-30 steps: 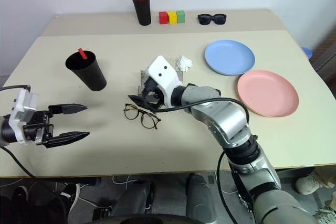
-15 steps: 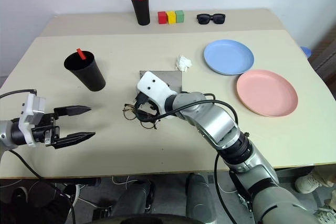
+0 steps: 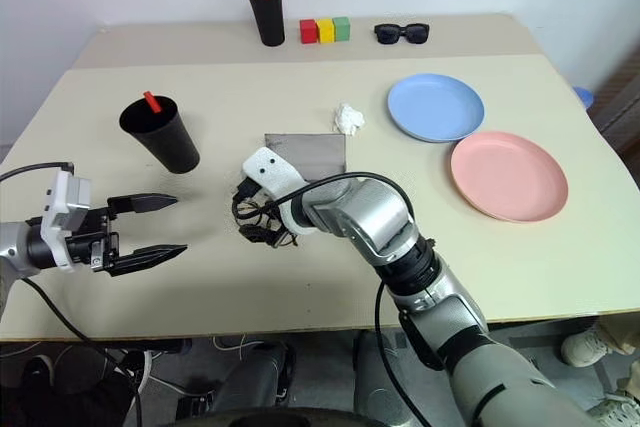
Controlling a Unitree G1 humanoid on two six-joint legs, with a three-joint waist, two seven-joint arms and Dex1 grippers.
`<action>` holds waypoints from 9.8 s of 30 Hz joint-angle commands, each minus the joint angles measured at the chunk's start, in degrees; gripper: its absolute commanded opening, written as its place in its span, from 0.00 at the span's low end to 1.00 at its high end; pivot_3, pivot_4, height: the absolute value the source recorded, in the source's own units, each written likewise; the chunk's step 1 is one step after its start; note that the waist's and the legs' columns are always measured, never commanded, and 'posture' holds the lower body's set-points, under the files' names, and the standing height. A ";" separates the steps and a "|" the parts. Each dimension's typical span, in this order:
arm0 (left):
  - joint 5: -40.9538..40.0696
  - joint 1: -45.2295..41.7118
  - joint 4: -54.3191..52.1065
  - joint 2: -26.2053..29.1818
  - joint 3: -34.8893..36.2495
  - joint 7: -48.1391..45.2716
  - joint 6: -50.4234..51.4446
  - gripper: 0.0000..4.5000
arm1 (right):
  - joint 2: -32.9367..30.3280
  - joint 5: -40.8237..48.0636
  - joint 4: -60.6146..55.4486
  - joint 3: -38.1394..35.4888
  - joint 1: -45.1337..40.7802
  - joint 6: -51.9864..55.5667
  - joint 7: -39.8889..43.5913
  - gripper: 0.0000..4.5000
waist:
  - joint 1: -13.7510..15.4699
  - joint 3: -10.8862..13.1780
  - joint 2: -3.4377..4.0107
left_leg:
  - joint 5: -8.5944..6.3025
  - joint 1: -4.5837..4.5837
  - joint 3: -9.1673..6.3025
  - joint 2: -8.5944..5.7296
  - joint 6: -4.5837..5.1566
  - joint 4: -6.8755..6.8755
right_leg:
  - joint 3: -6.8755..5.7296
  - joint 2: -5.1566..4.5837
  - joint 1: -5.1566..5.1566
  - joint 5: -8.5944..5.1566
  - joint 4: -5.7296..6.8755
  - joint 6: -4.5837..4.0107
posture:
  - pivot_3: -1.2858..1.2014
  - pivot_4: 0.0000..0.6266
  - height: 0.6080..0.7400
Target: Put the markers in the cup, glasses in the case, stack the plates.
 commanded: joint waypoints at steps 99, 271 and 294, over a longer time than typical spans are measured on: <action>-2.71 -5.88 0.89 0.14 -2.12 2.81 0.69 1.00 | -12.98 -26.26 28.84 -0.30 -5.99 -59.93 36.07 0.40 | -1.25 0.00 0.02 | 0.09 -0.15 -0.09 0.01 -0.15 0.02 | -0.06 0.04 -0.11 0.01 0.04 -0.02 | 0.52 0.24 1.00; 4.27 -41.52 24.23 -17.56 -17.28 -8.45 2.29 1.00 | -36.07 -10.50 4.63 -31.07 24.92 -25.94 1.71 0.02 | -0.40 -0.13 0.00 | 0.13 -0.08 0.01 -0.09 -0.15 0.35 | -0.01 -0.04 0.12 0.08 0.20 0.08 | 0.52 0.24 1.00; 2.90 -39.44 21.91 -20.05 -15.23 2.77 -2.75 1.00 | -22.55 -26.50 63.46 -16.75 -14.49 -77.72 -0.33 0.02 | -1.36 -0.13 0.02 | 0.33 -0.17 0.10 -0.07 -0.50 0.27 | 0.03 -0.04 0.02 0.10 0.00 0.06 | 0.52 0.24 1.00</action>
